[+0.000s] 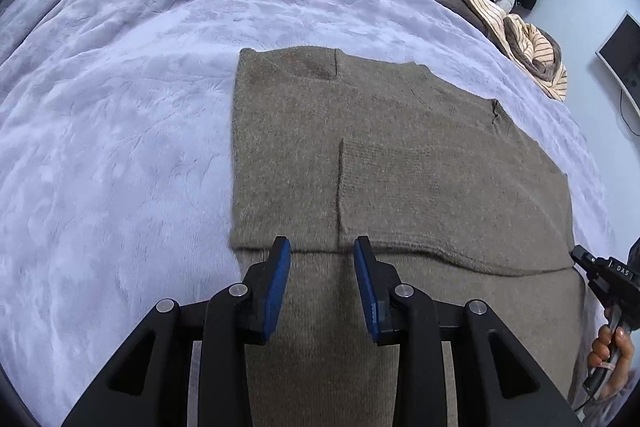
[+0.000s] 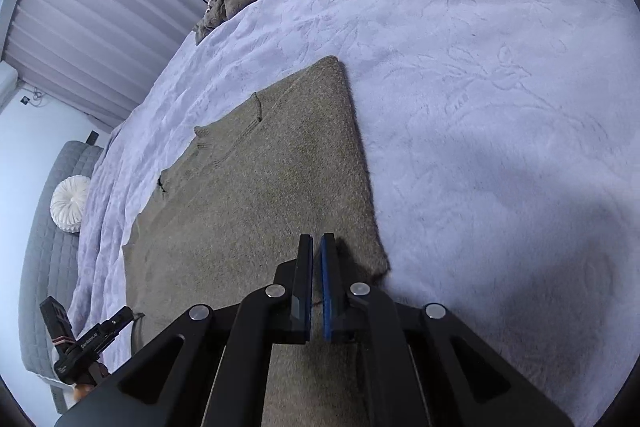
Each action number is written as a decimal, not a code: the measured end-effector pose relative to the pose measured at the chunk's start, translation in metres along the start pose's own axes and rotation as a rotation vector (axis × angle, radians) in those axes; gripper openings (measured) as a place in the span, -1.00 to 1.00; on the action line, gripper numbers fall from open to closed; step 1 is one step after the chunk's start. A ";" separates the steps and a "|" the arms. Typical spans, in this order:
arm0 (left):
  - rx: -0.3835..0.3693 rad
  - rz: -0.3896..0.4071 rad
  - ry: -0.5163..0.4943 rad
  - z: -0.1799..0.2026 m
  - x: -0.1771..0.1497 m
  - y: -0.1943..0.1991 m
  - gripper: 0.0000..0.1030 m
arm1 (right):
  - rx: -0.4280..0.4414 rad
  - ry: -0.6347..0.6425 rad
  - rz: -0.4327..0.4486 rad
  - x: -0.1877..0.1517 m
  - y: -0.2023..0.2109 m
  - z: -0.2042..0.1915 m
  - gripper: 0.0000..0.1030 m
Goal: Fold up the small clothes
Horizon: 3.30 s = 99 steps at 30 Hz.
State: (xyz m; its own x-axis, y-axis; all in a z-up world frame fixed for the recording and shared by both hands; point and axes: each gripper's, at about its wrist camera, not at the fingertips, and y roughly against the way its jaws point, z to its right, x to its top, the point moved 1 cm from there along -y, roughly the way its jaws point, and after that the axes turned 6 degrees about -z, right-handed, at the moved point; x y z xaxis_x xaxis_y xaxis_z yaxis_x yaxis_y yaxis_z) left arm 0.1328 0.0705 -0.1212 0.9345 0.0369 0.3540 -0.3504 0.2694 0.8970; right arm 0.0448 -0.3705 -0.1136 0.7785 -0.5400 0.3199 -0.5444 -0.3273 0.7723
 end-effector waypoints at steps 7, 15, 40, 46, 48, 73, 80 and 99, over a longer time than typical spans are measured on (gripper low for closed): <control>0.009 -0.033 -0.001 0.011 -0.042 0.010 -0.33 | 0.027 0.020 -0.027 -0.034 0.021 -0.007 -0.90; 0.030 -0.029 -0.012 0.019 -0.095 0.033 0.48 | 0.015 0.142 -0.062 -0.098 0.037 -0.030 -0.05; 0.119 0.004 -0.033 0.012 -0.188 0.076 0.99 | 0.043 0.212 -0.065 -0.191 0.077 -0.050 0.60; 0.127 -0.024 0.001 0.001 -0.200 0.075 0.99 | 0.066 0.188 -0.055 -0.203 0.078 -0.045 0.60; 0.117 -0.018 0.008 -0.001 -0.203 0.078 0.99 | 0.073 0.189 -0.051 -0.205 0.080 -0.045 0.60; -0.302 -0.147 0.003 -0.031 -0.218 0.091 0.99 | 0.259 0.004 -0.054 -0.214 0.135 0.041 0.60; -0.316 -0.221 -0.095 0.000 -0.231 0.082 0.99 | 0.367 0.033 -0.208 -0.244 0.114 0.036 0.60; -0.541 -0.135 -0.071 0.014 -0.224 0.113 -0.55 | 0.742 -0.046 -0.246 -0.251 0.109 0.026 -0.81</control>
State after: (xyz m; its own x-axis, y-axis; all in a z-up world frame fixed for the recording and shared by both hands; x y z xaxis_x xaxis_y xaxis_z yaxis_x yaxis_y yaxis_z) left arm -0.1172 0.0795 -0.0955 0.9558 -0.0915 0.2795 -0.1292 0.7231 0.6786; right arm -0.2181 -0.2902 -0.1243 0.8988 -0.4113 0.1516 -0.4373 -0.8655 0.2442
